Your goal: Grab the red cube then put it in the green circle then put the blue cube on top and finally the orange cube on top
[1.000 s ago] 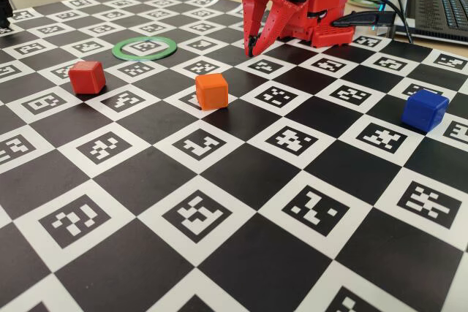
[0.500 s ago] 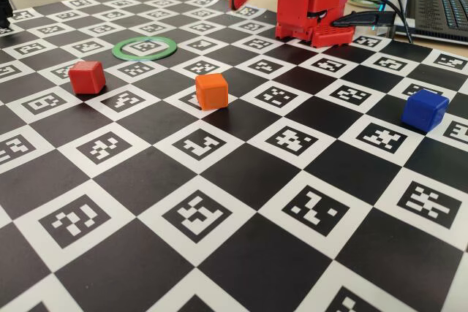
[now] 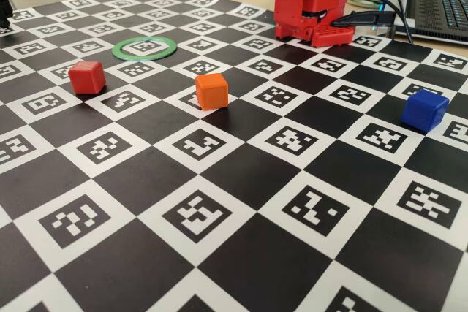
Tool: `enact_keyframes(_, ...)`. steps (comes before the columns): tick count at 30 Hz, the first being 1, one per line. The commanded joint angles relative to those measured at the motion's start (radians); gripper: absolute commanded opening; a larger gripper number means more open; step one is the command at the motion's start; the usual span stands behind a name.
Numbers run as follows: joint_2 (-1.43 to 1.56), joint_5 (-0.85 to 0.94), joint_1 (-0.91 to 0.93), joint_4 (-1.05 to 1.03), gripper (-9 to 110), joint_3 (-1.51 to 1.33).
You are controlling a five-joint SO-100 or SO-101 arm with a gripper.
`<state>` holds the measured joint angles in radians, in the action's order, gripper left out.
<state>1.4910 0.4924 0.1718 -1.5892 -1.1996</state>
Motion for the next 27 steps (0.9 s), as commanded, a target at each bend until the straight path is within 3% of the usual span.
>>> enact_keyframes(1, -0.118, -0.084, 0.028, -0.063, 2, 0.293)
enact_keyframes(10, -0.408, -0.176, 0.08, -0.098, 31, 0.534)
enact_keyframes(27, -0.549, -0.13, 0.175, 0.127, 43, 0.353)
